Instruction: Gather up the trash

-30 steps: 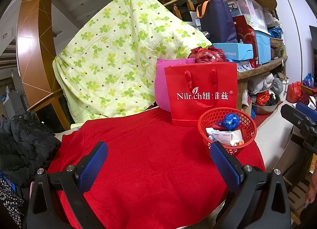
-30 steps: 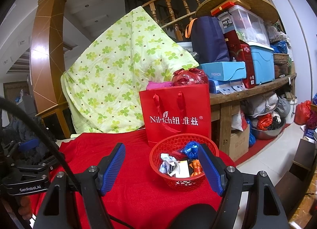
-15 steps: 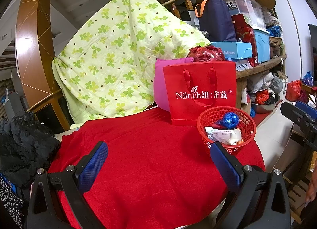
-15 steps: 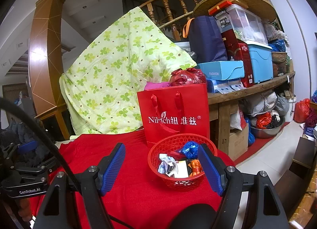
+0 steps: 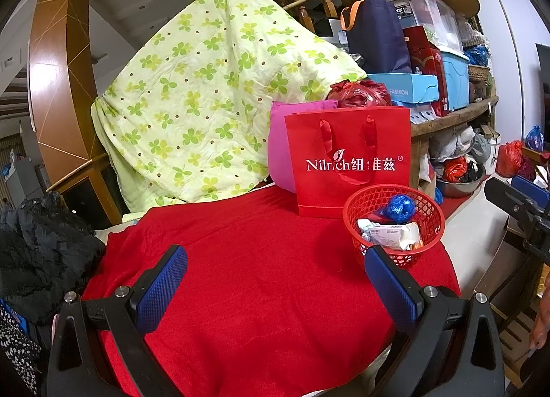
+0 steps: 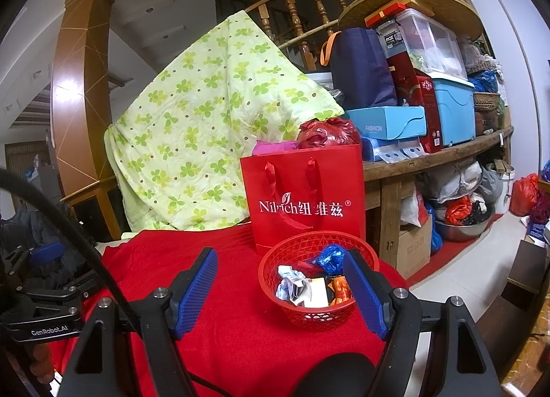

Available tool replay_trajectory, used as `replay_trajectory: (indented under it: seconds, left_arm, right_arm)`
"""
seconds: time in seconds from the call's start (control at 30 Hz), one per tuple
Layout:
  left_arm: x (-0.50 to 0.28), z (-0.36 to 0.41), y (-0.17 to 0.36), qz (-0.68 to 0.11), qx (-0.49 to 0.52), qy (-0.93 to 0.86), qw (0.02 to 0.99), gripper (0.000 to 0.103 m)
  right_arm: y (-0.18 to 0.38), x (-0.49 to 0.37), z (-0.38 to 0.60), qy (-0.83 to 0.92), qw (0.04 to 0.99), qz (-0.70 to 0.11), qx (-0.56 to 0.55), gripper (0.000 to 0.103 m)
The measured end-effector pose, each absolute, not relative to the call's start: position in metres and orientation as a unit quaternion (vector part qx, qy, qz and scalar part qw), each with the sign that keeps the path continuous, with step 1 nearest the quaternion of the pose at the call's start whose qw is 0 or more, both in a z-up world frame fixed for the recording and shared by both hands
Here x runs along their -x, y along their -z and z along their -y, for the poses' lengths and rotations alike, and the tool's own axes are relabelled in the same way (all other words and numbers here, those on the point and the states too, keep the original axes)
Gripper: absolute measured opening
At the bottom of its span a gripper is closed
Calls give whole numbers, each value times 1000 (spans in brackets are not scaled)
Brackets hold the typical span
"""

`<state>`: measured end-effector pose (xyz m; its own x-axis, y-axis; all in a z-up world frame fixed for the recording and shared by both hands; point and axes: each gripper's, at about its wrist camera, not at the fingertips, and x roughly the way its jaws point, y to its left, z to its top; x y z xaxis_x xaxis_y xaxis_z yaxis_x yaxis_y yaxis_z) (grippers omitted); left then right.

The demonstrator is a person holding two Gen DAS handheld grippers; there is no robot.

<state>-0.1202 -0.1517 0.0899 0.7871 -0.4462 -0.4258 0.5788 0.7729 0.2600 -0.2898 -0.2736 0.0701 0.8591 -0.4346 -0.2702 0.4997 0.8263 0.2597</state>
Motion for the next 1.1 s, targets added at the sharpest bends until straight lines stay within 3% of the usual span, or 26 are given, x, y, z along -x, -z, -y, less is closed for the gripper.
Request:
replay_trajectory:
  seconds: [1.1]
  left_arm:
    - [105,114,-91,-178,-164,270,932,102]
  right_arm:
    - [-79,267,237,236,957,-103,-135,78]
